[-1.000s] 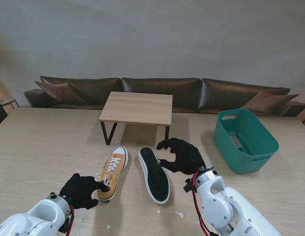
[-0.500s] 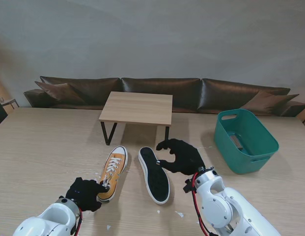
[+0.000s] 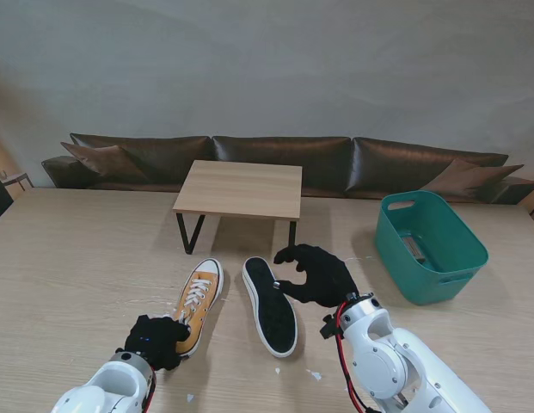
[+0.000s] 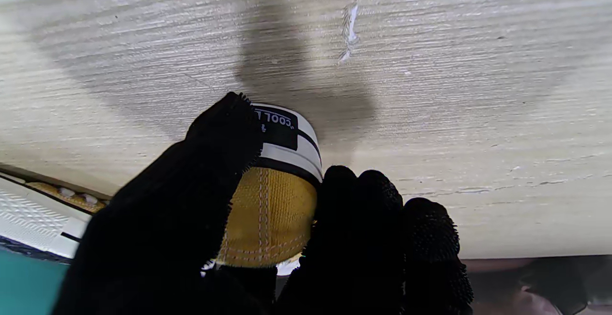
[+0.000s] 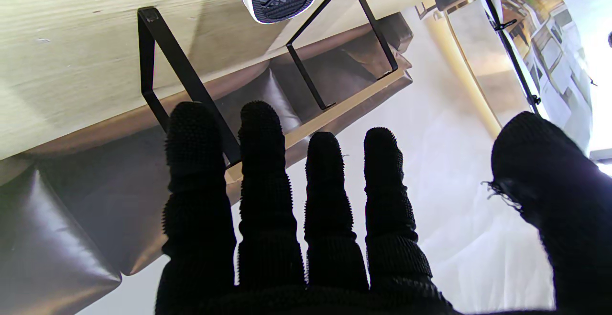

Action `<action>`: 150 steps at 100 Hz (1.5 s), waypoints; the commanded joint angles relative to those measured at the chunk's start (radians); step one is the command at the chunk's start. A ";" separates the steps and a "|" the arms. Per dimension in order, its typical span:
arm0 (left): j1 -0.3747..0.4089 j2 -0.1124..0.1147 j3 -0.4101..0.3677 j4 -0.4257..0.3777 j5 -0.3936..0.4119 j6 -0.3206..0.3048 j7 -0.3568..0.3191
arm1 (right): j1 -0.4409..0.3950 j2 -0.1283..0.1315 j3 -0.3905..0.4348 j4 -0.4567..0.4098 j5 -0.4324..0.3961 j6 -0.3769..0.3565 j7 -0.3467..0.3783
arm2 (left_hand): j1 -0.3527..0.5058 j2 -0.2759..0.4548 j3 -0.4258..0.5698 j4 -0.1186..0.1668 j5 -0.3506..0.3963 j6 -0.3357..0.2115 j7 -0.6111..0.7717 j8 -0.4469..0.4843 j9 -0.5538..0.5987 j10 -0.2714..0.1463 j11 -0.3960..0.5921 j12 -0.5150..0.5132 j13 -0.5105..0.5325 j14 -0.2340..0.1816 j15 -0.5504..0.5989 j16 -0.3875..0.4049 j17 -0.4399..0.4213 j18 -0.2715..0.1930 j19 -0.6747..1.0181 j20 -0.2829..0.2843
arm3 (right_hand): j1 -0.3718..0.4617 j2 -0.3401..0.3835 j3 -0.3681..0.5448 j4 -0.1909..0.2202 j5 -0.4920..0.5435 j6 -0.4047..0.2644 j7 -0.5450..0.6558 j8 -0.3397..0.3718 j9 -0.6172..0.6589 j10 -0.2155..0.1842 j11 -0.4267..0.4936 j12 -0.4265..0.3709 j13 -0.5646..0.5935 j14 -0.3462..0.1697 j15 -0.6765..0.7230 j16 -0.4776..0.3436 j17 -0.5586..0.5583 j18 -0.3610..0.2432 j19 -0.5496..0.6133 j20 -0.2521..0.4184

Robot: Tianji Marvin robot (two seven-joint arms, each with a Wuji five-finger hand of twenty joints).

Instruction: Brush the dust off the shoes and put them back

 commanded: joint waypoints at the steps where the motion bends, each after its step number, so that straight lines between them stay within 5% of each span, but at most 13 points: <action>1: 0.006 -0.007 0.014 0.027 0.005 0.003 -0.022 | -0.007 -0.004 -0.004 -0.006 0.000 0.003 0.016 | -0.014 -0.049 0.054 -0.031 0.063 0.057 0.214 0.074 0.032 -0.065 0.020 0.010 0.065 -0.018 0.057 -0.012 0.029 0.001 0.059 0.002 | 0.009 0.027 -0.012 0.027 -0.019 0.016 -0.011 0.012 0.004 0.013 -0.007 0.008 0.018 0.008 0.005 0.009 -0.383 0.024 -0.022 0.024; 11: 0.000 -0.008 0.025 0.041 0.010 0.010 0.003 | -0.007 -0.004 -0.004 -0.006 0.001 0.005 0.018 | -0.085 -0.080 0.184 -0.046 0.106 0.111 0.325 0.164 0.068 -0.089 0.077 0.040 0.111 -0.039 0.102 -0.019 0.078 -0.001 0.092 -0.013 | 0.010 0.028 -0.012 0.028 -0.023 0.026 -0.008 0.011 0.004 0.017 -0.005 0.008 0.018 0.008 0.005 0.009 -0.384 0.023 -0.021 0.024; 22: 0.004 -0.010 0.017 0.044 0.035 -0.010 0.039 | -0.008 -0.003 -0.003 -0.007 0.003 0.007 0.024 | -0.146 -0.099 0.294 0.017 0.208 0.132 0.431 0.290 0.163 -0.128 0.162 0.077 0.231 -0.088 0.229 -0.015 0.201 -0.017 0.186 -0.062 | 0.008 0.031 -0.013 0.028 -0.028 0.031 -0.005 0.008 0.002 0.018 -0.005 0.007 0.015 0.007 0.005 0.008 -0.384 0.023 -0.021 0.024; 30: 0.010 -0.011 0.004 0.044 0.053 -0.039 0.084 | -0.007 -0.003 -0.004 -0.007 0.001 0.009 0.025 | -0.120 -0.125 0.293 0.005 0.251 0.143 0.472 0.323 0.223 -0.148 0.188 0.125 0.299 -0.112 0.277 -0.025 0.265 -0.027 0.246 -0.110 | 0.007 0.037 -0.013 0.029 -0.028 0.033 -0.003 0.007 0.002 0.018 -0.004 0.007 0.016 0.007 0.005 0.008 -0.384 0.023 -0.020 0.024; 39: 0.019 -0.012 -0.018 0.038 0.081 -0.076 0.122 | -0.006 -0.003 -0.006 -0.006 0.002 0.010 0.024 | -0.046 -0.175 0.269 -0.027 0.290 0.151 0.517 0.345 0.339 -0.194 0.128 0.183 0.395 -0.120 0.213 -0.072 0.340 -0.039 0.306 -0.228 | 0.007 0.042 -0.013 0.030 -0.030 0.036 -0.001 0.005 0.002 0.018 -0.003 0.007 0.016 0.007 0.006 0.008 -0.385 0.024 -0.021 0.024; 64: 0.028 -0.014 -0.066 0.035 0.116 -0.165 0.229 | -0.004 -0.004 -0.008 -0.002 0.010 0.013 0.026 | 0.045 -0.255 0.321 -0.015 0.354 0.141 0.630 0.405 0.514 -0.274 0.011 0.130 0.569 -0.152 0.038 -0.131 0.504 -0.037 0.243 -0.358 | 0.002 0.066 -0.014 0.035 -0.032 0.043 0.003 0.000 0.004 0.022 -0.002 0.005 0.018 0.009 0.007 0.008 -0.383 0.026 -0.018 0.024; 150: 0.096 -0.029 -0.211 -0.097 0.083 -0.328 0.331 | 0.011 -0.007 -0.022 0.023 0.036 0.006 0.033 | 0.062 -0.234 0.323 -0.027 0.349 0.165 0.633 0.438 0.538 -0.266 -0.025 0.198 0.600 -0.165 -0.006 -0.113 0.552 -0.024 0.195 -0.374 | -0.003 0.094 -0.017 0.040 -0.041 0.053 0.009 -0.012 -0.005 0.026 0.002 0.003 0.013 0.010 0.010 0.006 -0.383 0.024 -0.011 0.022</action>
